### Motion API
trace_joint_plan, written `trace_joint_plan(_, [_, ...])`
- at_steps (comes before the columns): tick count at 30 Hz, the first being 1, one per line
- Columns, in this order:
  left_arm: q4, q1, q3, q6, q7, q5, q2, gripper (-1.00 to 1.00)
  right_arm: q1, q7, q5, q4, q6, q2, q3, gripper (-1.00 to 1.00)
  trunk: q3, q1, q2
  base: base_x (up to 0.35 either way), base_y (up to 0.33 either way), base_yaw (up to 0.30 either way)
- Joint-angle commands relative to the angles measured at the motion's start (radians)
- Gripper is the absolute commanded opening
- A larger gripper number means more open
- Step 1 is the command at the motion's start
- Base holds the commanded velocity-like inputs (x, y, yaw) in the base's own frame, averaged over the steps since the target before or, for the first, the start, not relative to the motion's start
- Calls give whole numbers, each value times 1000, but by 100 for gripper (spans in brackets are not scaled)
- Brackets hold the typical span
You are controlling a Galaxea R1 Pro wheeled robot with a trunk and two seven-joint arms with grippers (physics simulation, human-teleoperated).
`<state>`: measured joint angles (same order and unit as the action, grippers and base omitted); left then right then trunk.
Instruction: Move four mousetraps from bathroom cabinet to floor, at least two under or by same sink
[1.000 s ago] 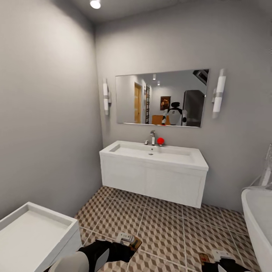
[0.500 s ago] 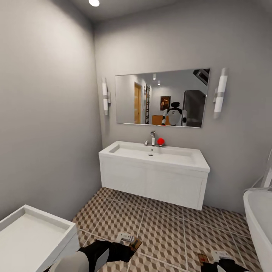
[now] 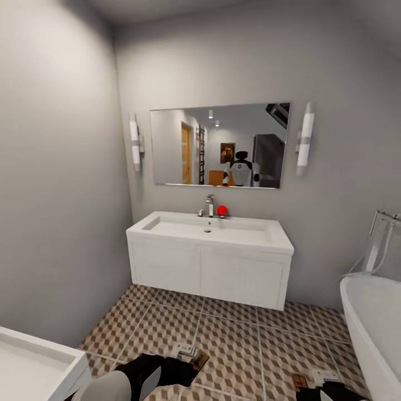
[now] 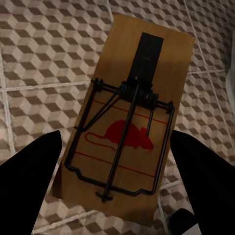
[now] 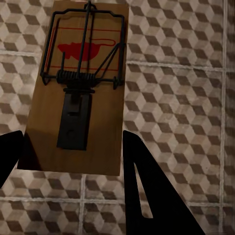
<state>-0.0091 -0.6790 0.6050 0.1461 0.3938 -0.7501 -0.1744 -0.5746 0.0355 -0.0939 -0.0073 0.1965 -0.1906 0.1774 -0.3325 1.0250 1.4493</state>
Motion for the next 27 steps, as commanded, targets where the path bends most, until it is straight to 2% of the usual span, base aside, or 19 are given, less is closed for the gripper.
trace_joint_plan(1, [-1,-1,9,7,4,-3,0,-100,-1,3,-7,-1,4,-1,8,-100,-1,0,1,4,0,-235])
trace_joint_plan(8, [-1,-1,9,7,4,-3,0,-100,-1,2,-7,-1,6,-1,8,-100,2,0,1,1,0,-220])
trace_joint_plan(18, [0,-1,9,7,5,-3,0,-100,-1,5,-7,-1,6,-1,8,-100,1,0,1,0,0,-57])
trace_joint_plan(27, [-1,-1,9,7,5,-3,0,-100,-1,13,-7,-1,6,-1,8,-100,-7,0,1,0,0,-192])
